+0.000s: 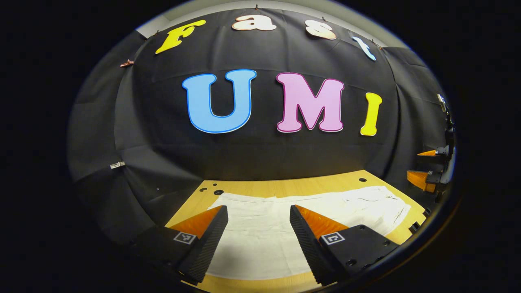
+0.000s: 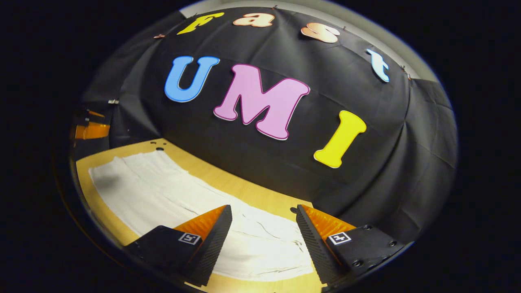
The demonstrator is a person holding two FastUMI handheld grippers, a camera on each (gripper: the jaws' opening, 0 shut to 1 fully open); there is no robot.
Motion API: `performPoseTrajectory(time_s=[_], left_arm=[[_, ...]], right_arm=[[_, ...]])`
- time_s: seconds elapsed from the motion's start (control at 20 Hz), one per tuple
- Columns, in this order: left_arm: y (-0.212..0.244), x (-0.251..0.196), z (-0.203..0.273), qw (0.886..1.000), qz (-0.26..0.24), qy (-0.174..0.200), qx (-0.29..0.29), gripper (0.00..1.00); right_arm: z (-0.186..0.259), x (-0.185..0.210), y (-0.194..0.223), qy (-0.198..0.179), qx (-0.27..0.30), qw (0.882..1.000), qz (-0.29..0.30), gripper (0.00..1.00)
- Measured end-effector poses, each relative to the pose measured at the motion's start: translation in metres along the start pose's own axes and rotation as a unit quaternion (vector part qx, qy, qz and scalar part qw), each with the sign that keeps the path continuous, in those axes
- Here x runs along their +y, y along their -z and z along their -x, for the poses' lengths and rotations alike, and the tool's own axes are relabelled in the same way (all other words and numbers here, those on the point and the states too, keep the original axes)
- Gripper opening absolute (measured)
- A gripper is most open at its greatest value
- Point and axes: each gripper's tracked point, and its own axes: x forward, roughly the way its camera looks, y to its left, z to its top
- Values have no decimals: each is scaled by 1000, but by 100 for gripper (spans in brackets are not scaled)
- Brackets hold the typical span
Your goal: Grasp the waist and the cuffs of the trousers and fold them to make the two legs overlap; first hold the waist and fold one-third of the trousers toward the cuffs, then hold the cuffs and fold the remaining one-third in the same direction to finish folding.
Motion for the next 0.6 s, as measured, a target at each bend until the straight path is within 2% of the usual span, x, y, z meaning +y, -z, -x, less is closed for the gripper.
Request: performPoseTrajectory(time_s=[0.35, 0.5, 0.6], left_arm=[[32, -1, -5, 999, 24, -8, 42, 95], [49, 1, -7, 997, 42, -24, 64, 96], [59, 2, -5, 996, 34, -37, 74, 96]], right_arm=[[-12, -59, 66, -2, 53, 994, 95, 97], [-16, -82, 97, -13, 73, 988, 136, 97], [-18, -89, 121, -31, 88, 984, 151, 97]])
